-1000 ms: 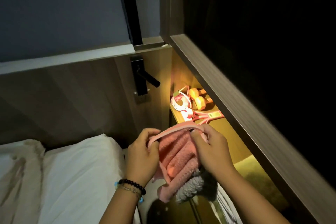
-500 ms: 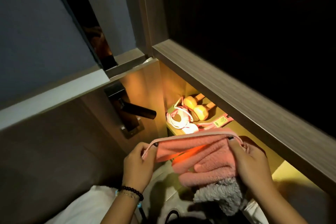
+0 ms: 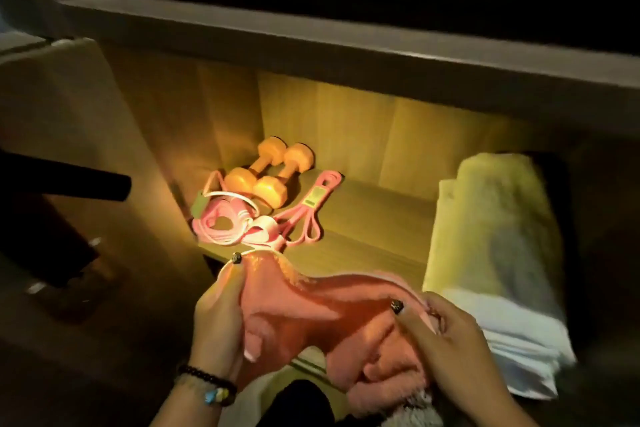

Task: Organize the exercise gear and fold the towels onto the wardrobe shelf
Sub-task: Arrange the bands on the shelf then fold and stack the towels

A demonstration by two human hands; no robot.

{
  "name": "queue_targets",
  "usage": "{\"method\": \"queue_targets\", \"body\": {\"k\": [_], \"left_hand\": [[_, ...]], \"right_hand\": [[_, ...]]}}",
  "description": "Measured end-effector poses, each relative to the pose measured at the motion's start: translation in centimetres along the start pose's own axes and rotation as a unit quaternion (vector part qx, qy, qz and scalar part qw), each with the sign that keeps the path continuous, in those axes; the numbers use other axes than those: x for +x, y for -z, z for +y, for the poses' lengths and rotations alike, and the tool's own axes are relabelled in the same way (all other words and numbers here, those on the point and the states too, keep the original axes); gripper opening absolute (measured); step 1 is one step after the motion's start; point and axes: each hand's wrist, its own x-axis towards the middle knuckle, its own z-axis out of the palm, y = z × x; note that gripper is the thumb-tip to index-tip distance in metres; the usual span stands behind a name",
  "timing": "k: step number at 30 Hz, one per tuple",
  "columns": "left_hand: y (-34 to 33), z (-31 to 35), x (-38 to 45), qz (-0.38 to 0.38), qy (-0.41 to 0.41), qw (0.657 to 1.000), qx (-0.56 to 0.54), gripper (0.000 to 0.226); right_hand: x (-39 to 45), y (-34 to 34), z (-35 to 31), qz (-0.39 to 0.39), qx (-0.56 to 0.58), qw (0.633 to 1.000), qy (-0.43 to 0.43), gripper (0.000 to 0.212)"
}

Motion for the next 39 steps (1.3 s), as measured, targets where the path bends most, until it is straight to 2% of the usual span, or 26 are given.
{"method": "queue_targets", "body": {"k": [2,5,7,9,12,14,16,19,21,23,25,26,28,30,34,36,39], "left_hand": [[-0.2,-2.0,-0.7,-0.064,0.002,0.998,0.001,0.015],[0.3,-4.1,-3.2,-0.156,-0.052,0.980,0.110,0.005],[0.7,-4.2,-5.8,-0.247,-0.118,0.944,0.184,0.028],[1.1,-4.0,-8.0,-0.338,-0.148,0.905,0.211,0.048],[1.3,-4.2,-10.2,-0.433,-0.157,0.846,0.268,0.055],[0.9,-4.6,-11.1,-0.465,-0.165,0.818,0.297,0.043],[0.3,-4.9,-11.6,-0.455,-0.191,0.808,0.322,0.021],[-0.7,-5.6,-11.6,-0.439,-0.202,0.823,0.299,0.012],[-1.3,-5.8,-11.7,-0.429,-0.177,0.849,0.252,0.015],[-2.2,-5.7,-11.6,-0.399,-0.125,0.887,0.195,0.020],[-3.1,-5.1,-10.9,-0.355,-0.060,0.926,0.113,0.014],[-3.6,-4.7,-10.3,-0.330,-0.027,0.941,0.065,0.009],[-4.5,-3.8,-9.0,-0.274,-0.001,0.962,-0.008,0.015],[-5.4,-3.0,-8.2,-0.224,-0.019,0.974,-0.019,0.019],[-6.8,-3.7,-8.1,-0.168,-0.091,0.981,0.045,0.002],[-7.3,-4.6,-8.3,-0.164,-0.115,0.977,0.076,0.006],[-8.0,-5.5,-8.8,-0.195,-0.067,0.977,0.053,0.010]], "right_hand": [[-2.5,-0.1,1.8,0.017,-0.004,1.000,0.024,0.017],[-5.6,0.0,3.9,0.052,-0.020,0.995,0.080,0.013],[-7.4,0.0,4.2,0.051,-0.018,0.993,0.108,0.010],[-8.5,0.0,4.1,0.051,-0.018,0.990,0.128,0.007],[-9.3,-0.1,3.1,0.071,-0.055,0.985,0.148,0.011],[-9.7,0.4,2.3,0.079,-0.075,0.980,0.164,0.011],[-9.8,1.4,2.1,0.080,-0.096,0.975,0.184,0.013],[-9.6,2.8,2.8,0.073,-0.112,0.970,0.204,0.011],[-9.2,3.2,3.5,0.071,-0.119,0.968,0.211,0.017],[-8.7,3.7,4.2,0.067,-0.129,0.969,0.200,0.021],[-8.1,4.5,4.9,0.048,-0.141,0.974,0.172,0.024],[-7.9,5.1,5.2,0.034,-0.149,0.975,0.160,0.025],[-7.6,6.4,5.6,0.015,-0.156,0.977,0.146,0.035],[-7.4,7.4,5.5,0.020,-0.121,0.983,0.138,0.042],[-7.7,7.9,3.9,0.009,0.012,0.989,0.144,0.042],[-7.9,7.8,3.1,0.015,0.042,0.986,0.159,0.038],[-8.3,7.8,1.8,0.022,0.081,0.982,0.171,0.031]]}}
